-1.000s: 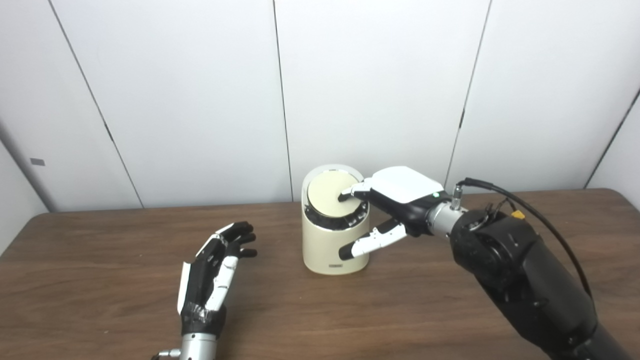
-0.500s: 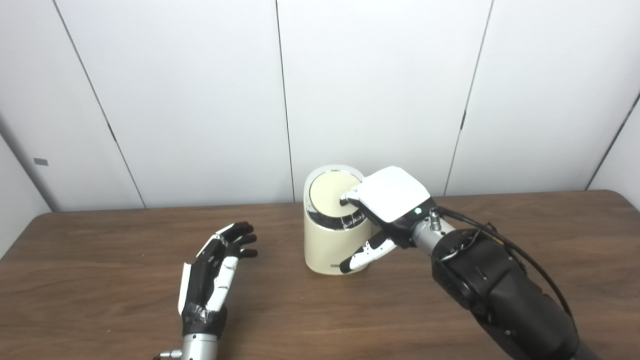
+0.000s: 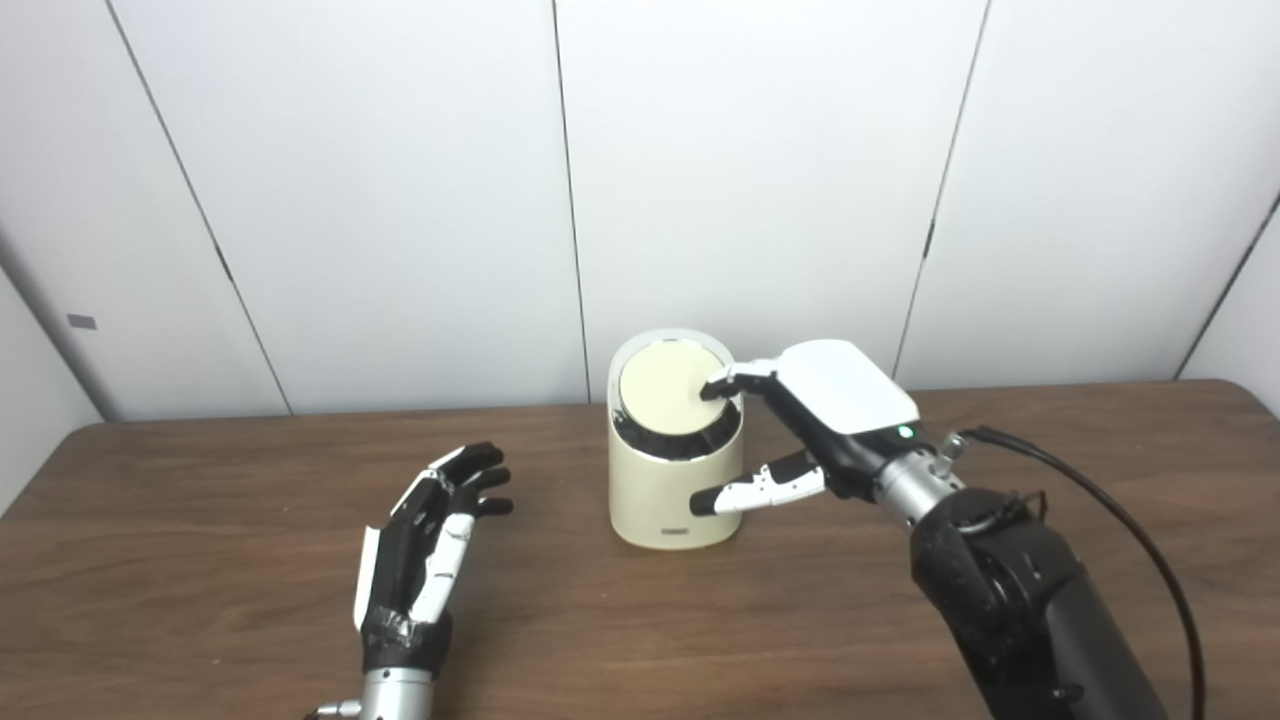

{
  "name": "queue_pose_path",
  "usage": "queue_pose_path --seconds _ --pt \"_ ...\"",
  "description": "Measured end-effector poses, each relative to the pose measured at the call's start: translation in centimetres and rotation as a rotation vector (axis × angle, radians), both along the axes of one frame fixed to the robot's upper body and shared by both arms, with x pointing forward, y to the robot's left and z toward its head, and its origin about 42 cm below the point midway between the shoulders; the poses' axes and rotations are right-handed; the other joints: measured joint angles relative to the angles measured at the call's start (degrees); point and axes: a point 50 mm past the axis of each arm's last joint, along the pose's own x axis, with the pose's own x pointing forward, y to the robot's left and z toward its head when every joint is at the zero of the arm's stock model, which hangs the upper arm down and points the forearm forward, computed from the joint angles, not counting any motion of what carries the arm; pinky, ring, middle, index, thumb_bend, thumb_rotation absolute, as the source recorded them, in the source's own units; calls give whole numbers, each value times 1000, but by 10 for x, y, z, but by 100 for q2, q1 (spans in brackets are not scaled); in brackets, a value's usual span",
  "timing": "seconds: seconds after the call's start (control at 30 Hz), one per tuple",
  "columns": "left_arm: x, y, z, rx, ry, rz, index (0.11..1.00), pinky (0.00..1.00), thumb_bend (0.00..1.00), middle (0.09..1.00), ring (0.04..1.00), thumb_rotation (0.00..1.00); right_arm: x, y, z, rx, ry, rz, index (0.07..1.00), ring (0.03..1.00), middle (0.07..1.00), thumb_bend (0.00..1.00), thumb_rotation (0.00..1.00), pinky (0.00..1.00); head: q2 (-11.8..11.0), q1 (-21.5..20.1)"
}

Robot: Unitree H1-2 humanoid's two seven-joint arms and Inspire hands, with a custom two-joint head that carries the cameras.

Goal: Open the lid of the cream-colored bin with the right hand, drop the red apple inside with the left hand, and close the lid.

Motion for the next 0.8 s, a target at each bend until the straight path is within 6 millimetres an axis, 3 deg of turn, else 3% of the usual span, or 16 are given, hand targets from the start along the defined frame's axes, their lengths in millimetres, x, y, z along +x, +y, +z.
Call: queue_pose_path --seconds 0.07,0.13,0.2,0.33,0.47,0.5,0.53,0.6,0.63,0.67,0.77,0.8 --pt "0 0 0 2 0 -2 738 635 627 758 737 623 0 -9 -20 164 -10 -6 907 829 870 716 723 714 0 -18" --pt "0 0 0 2 -1 -3 730 638 614 753 739 621 -1 -17 -36 300 -39 -25 981 895 933 706 737 785 -9 -26" --pt "1 0 0 2 -6 -6 729 642 607 751 738 619 -4 -23 -38 397 -113 -26 995 941 983 703 760 852 -9 -9" --pt "1 0 -1 1 -5 -9 737 634 618 753 736 619 -8 -28 -33 482 -231 62 1000 973 1000 720 744 891 0 9" --pt "1 0 -1 2 -6 -10 737 638 610 753 738 624 -5 -39 -58 622 -226 86 1000 996 1000 700 746 964 0 9" --pt "1 0 -1 2 -6 -10 737 638 607 752 738 624 -6 -42 -66 664 -219 80 1000 998 1000 693 754 967 0 17" --pt "1 0 -1 1 -6 -10 730 632 578 744 729 620 -9 -43 -74 703 -214 68 998 969 994 611 808 878 -9 35" --pt "1 0 -1 -1 -6 -6 724 626 552 739 721 620 -18 -46 -88 768 -223 18 989 932 974 544 838 770 -9 53" --pt "1 1 -1 -3 -5 -3 719 620 491 735 716 618 -23 -46 -96 799 -227 -14 918 888 923 421 751 755 -9 70" --pt "1 2 -1 -9 -5 1 711 617 415 730 712 582 -28 -45 -104 825 -227 -43 848 848 864 313 592 751 -18 96" --pt "0 6 -2 -40 -2 21 701 615 326 724 709 510 -37 -47 -127 870 -192 -97 762 782 778 257 406 735 8 123" --pt "0 7 -2 -52 -1 27 701 616 315 724 709 499 -37 -51 -130 894 -186 -111 751 772 767 255 389 728 9 123"
